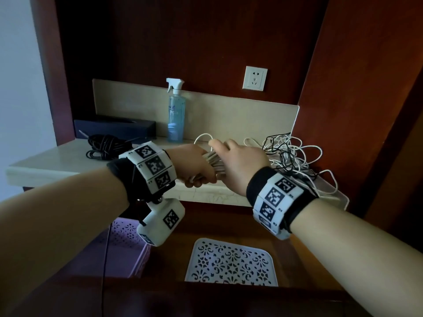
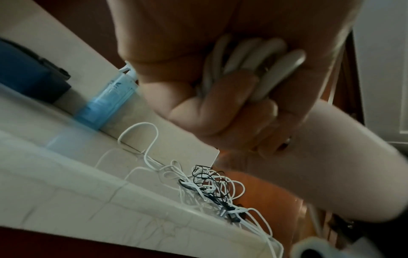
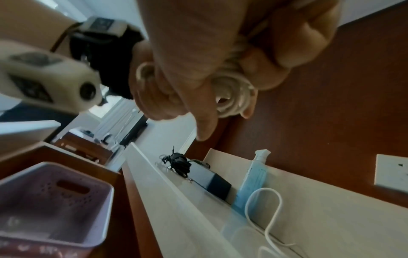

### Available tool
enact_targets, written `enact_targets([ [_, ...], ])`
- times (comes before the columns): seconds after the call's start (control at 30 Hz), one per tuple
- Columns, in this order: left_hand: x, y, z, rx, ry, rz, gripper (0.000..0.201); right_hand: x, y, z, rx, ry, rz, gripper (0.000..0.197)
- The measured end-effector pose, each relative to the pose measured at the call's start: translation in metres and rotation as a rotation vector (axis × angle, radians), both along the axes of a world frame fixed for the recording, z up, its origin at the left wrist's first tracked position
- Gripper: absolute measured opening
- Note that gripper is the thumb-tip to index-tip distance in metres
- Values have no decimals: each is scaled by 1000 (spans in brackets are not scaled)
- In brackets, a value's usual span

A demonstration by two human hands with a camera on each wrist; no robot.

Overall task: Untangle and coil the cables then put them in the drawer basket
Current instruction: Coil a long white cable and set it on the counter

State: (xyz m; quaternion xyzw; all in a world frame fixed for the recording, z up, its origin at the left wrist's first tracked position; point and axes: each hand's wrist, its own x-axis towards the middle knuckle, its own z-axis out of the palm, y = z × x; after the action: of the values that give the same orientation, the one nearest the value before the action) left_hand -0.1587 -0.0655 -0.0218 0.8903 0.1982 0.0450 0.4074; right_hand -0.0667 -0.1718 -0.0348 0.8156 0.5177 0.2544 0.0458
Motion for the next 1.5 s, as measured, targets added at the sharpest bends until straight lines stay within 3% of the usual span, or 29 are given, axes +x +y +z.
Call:
enact_targets([
  [0.1,-1,-1,3,-144,15,-43,9,2,-1,4,48,-21,48,26],
  [0.2,-3,-2,6,-162,17,-88,12,0,-5,18,-62,-70,43,21],
  [0.3,-1,-4,8,113,51,-119,12,-6,-6,27,-203,-102,-3,12],
  [0.43,4,-9,3,482,47,-114,12,-3,6,30,-348,107,-96,11],
  [0.53,5,-14,-3,756,22,-72,16,-2,10,34,-480,128,-124,9],
  [0.63,7,-12,-5,854,-30,-45,24,-1,11,37,-464,119,-122,5],
  [0.73,8,-5,-5,919,-17,-34,18,3,13,32,-349,155,-55,3],
  [0.87,6,15,1,850,63,-5,8,19,3,33,-125,443,87,22],
  [0.93,-2,29,2,774,99,68,5,26,-12,42,-60,503,101,22],
  [1.03,-9,41,-5,758,161,142,16,24,-29,59,-3,354,153,21],
  [1.17,-5,20,-14,918,268,-116,20,13,-16,82,204,90,330,22],
  [1.23,-2,8,-13,920,188,-257,14,23,-5,88,304,78,352,23],
  [1.3,-6,0,-3,809,53,-289,10,40,2,86,328,118,264,24],
  [1.37,-12,-2,11,680,-98,-201,19,55,3,76,334,199,156,24],
  [1.5,-18,12,35,457,-435,126,18,59,4,49,325,322,73,26],
])
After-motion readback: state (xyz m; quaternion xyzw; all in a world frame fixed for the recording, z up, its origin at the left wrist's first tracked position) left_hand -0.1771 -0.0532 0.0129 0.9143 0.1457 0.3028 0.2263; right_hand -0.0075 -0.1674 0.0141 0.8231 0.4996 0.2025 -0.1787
